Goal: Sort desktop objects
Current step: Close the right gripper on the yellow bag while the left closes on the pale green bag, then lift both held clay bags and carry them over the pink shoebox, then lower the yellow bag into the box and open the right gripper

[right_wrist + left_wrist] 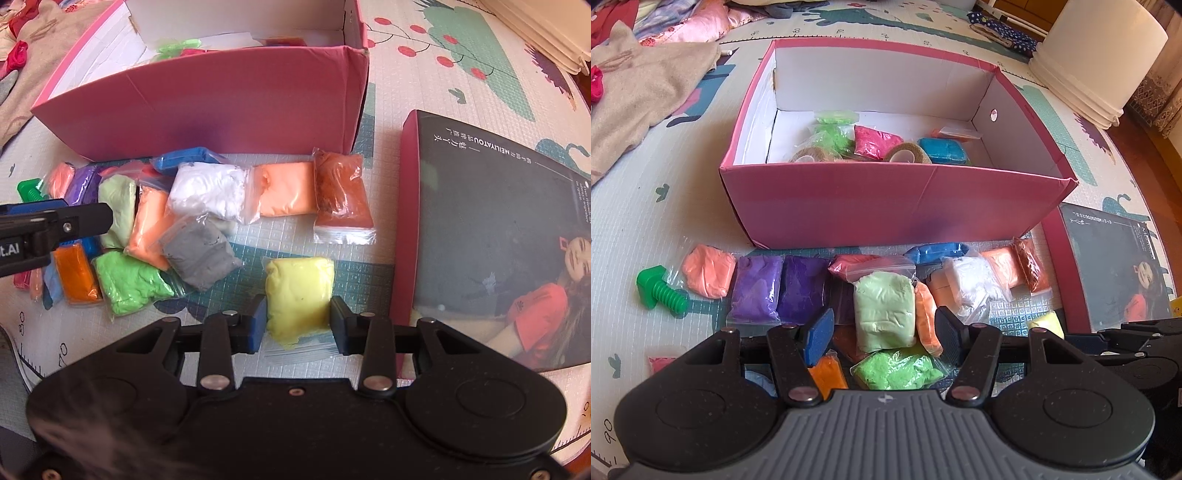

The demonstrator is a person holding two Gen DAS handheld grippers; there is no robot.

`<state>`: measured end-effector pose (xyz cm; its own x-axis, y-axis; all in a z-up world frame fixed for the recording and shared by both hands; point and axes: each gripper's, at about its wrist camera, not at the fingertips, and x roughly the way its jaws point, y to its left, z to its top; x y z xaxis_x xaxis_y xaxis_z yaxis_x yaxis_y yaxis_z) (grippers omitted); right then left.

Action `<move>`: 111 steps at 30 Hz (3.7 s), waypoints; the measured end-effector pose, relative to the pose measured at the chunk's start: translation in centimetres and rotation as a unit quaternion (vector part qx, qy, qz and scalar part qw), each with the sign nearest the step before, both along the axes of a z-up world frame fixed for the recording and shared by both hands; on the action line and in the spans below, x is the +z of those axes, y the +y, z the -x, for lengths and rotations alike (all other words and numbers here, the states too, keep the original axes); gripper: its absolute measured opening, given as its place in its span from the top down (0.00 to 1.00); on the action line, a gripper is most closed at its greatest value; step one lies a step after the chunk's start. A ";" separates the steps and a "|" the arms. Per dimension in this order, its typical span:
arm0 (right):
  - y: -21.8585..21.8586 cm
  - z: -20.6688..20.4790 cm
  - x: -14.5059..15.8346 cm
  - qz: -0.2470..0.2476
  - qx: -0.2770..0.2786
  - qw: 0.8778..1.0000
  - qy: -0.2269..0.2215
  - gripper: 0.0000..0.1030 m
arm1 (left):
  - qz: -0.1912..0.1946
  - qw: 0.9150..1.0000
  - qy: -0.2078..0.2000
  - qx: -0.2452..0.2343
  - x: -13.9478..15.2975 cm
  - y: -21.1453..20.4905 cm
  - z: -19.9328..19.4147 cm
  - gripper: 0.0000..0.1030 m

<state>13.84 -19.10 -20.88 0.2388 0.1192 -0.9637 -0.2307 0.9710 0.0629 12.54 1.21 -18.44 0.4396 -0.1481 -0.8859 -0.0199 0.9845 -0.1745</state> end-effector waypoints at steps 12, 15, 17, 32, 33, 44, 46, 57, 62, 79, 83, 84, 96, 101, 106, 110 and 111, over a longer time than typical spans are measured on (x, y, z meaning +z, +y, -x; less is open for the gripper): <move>-0.5 0.8 1.5 -0.020 -0.006 1.000 -0.005 0.65 | 0.007 1.000 0.018 0.019 -2.2 -0.3 -1.3 0.43; -0.5 0.6 1.7 -0.026 -0.005 1.000 -0.008 0.65 | 0.011 1.000 0.019 0.023 -2.5 -0.3 -1.6 0.43; -0.6 0.5 1.8 -0.029 -0.006 1.000 -0.009 0.65 | 0.012 0.999 0.018 0.023 -2.5 -0.4 -1.7 0.43; -0.4 0.2 3.1 -0.034 -0.003 0.999 -0.022 0.65 | -0.001 1.000 0.014 0.014 -1.4 -0.9 -1.5 0.63; -0.4 0.2 3.3 -0.034 -0.002 0.999 -0.023 0.65 | -0.003 1.000 0.013 0.012 -1.1 -0.9 -1.4 0.63; -1.0 0.3 6.5 -0.035 -0.004 0.998 -0.053 0.65 | -0.010 1.000 -0.006 -0.021 2.3 -1.8 0.1 0.63; -1.2 0.1 7.3 -0.037 -0.005 0.997 -0.060 0.65 | -0.014 0.999 -0.012 -0.028 3.2 -1.9 0.3 0.63; -0.8 -2.1 13.6 -0.069 0.008 0.991 -0.113 0.65 | -0.027 0.997 -0.045 -0.059 9.1 -2.1 1.7 0.63; 0.5 -3.9 16.4 -0.066 0.046 0.987 -0.140 0.65 | -0.030 0.996 -0.061 -0.065 12.0 -1.7 1.8 0.63; 5.3 -12.9 16.9 -0.061 0.143 0.976 -0.152 0.65 | -0.129 0.971 -0.098 -0.175 18.7 -1.5 -1.3 0.63; 6.3 -14.8 14.6 -0.071 0.133 0.979 -0.134 0.65 | -0.122 0.975 -0.091 -0.165 17.8 -1.0 -1.7 0.63; 6.6 -15.0 13.9 -0.069 0.133 0.980 -0.128 0.65 | -0.121 0.975 -0.089 -0.161 17.5 -0.8 -1.8 0.63; 9.6 -18.1 7.3 -0.044 0.135 0.987 -0.070 0.65 | -0.109 0.982 -0.081 -0.131 16.3 0.4 -4.3 0.63; 10.4 -19.1 6.1 -0.033 0.136 0.988 -0.061 0.65 | -0.101 0.985 -0.081 -0.117 16.3 0.9 -5.3 0.63; 10.5 -19.7 4.9 -0.025 0.130 0.990 -0.047 0.65 | -0.093 0.987 -0.078 -0.108 16.1 1.1 -5.9 0.63; 10.0 -21.1 3.6 -0.021 0.121 0.992 -0.038 0.65 | -0.090 0.987 -0.080 -0.108 16.2 0.9 -6.1 0.63; 9.9 -21.3 3.4 -0.021 0.119 0.992 -0.036 0.65 | -0.089 0.987 -0.080 -0.109 16.3 0.8 -6.1 0.63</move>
